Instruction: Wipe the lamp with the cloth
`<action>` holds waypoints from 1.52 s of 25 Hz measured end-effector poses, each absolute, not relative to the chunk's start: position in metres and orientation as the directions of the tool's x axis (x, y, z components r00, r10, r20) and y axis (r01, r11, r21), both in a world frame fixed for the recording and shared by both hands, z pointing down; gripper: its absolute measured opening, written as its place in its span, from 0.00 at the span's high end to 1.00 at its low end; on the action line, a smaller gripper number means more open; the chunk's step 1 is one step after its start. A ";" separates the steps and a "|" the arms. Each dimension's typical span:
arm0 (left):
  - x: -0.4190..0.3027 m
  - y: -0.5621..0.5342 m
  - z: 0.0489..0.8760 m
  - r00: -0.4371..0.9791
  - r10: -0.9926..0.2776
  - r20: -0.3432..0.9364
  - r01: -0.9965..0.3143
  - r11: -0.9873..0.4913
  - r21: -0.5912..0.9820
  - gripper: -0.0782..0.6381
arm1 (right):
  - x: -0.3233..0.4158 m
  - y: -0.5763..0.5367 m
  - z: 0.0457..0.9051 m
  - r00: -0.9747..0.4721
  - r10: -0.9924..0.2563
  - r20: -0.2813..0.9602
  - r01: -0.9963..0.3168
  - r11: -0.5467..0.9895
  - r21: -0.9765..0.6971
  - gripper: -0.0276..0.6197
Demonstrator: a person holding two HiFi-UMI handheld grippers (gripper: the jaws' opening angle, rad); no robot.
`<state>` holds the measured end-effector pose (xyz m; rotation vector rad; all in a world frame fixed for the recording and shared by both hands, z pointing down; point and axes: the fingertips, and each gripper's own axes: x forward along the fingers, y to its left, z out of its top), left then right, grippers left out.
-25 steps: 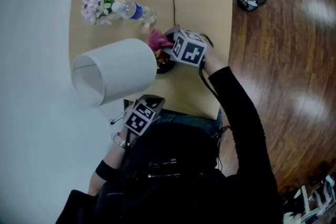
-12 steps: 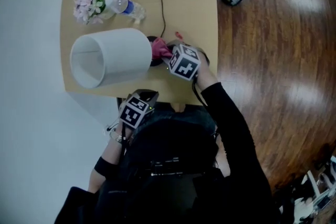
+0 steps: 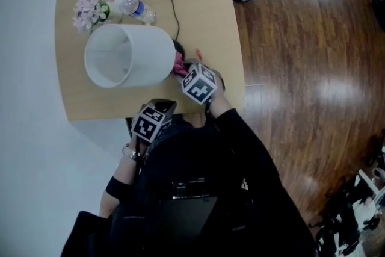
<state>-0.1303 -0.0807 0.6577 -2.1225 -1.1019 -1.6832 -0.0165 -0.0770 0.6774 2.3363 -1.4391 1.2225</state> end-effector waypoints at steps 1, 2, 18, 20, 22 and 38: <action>-0.130 -0.087 0.658 0.063 0.425 0.903 0.671 -0.688 0.276 0.89 | -0.018 -0.083 0.678 0.220 -0.680 0.700 -0.786 -0.548 -0.286 0.78; -0.130 -0.094 0.657 0.063 0.432 0.900 0.678 -0.680 0.279 0.89 | -0.020 -0.089 0.677 0.225 -0.674 0.704 -0.776 -0.560 -0.289 0.78; -0.108 -0.240 0.643 0.118 0.542 0.832 0.733 -0.613 0.295 0.89 | -0.005 -0.137 0.680 0.531 -0.299 0.792 -0.396 -0.915 -0.080 0.78; -0.113 -0.256 0.640 0.111 0.558 0.822 0.739 -0.599 0.307 0.89 | -0.001 -0.144 0.678 0.574 -0.240 0.783 -0.328 -0.944 -0.049 0.78; -0.117 -0.273 0.638 0.107 0.573 0.812 0.738 -0.593 0.321 0.89 | 0.006 -0.151 0.675 0.610 -0.181 0.771 -0.256 -0.966 -0.024 0.78; -0.128 -0.312 0.626 0.135 0.663 0.736 0.712 -0.582 0.394 0.89 | 0.022 -0.167 0.675 0.655 -0.024 0.755 0.030 -0.998 -0.057 0.78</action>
